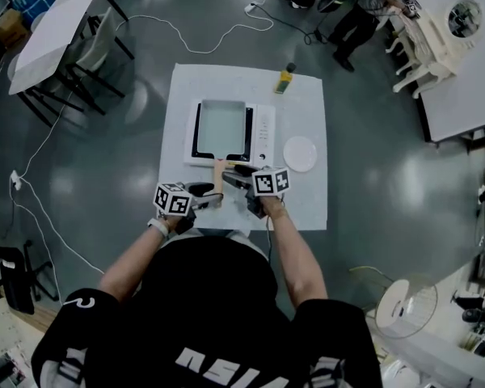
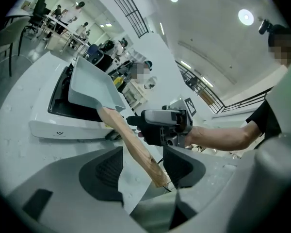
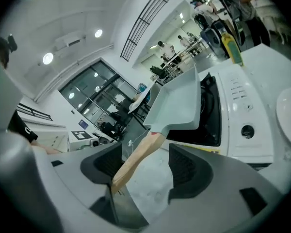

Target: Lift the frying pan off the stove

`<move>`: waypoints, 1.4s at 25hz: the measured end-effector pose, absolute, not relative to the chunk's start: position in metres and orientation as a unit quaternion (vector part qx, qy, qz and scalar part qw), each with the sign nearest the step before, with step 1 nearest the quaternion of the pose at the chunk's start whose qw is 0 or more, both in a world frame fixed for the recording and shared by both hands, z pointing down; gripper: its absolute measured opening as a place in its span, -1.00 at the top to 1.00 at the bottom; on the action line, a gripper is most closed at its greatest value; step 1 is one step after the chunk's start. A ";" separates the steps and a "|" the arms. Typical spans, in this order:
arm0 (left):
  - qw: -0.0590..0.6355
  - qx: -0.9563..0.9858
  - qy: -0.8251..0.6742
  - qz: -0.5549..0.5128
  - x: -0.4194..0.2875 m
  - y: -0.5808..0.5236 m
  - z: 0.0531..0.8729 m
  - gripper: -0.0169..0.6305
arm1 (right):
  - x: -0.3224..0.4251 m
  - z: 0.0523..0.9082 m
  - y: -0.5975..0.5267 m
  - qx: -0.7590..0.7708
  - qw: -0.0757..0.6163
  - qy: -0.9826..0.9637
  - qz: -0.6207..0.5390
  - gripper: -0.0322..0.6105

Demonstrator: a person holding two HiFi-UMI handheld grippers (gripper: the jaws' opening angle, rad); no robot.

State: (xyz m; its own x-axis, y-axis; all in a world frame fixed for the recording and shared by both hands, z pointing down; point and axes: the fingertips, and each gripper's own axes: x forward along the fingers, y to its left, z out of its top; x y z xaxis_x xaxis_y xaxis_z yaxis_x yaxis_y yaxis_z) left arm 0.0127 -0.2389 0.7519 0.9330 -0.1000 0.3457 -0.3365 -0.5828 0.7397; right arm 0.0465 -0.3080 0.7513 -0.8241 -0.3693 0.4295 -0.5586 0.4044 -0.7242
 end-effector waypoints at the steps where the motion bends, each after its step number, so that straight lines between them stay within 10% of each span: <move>1: 0.444 0.877 -0.123 0.135 0.015 -0.239 0.755 0.20 | 0.044 0.753 -0.308 0.270 0.097 -0.829 0.480 0.02; 35: 0.555 0.828 -0.045 0.074 0.048 -0.241 0.767 0.46 | -0.027 0.789 -0.318 0.090 0.059 -0.789 0.604 0.26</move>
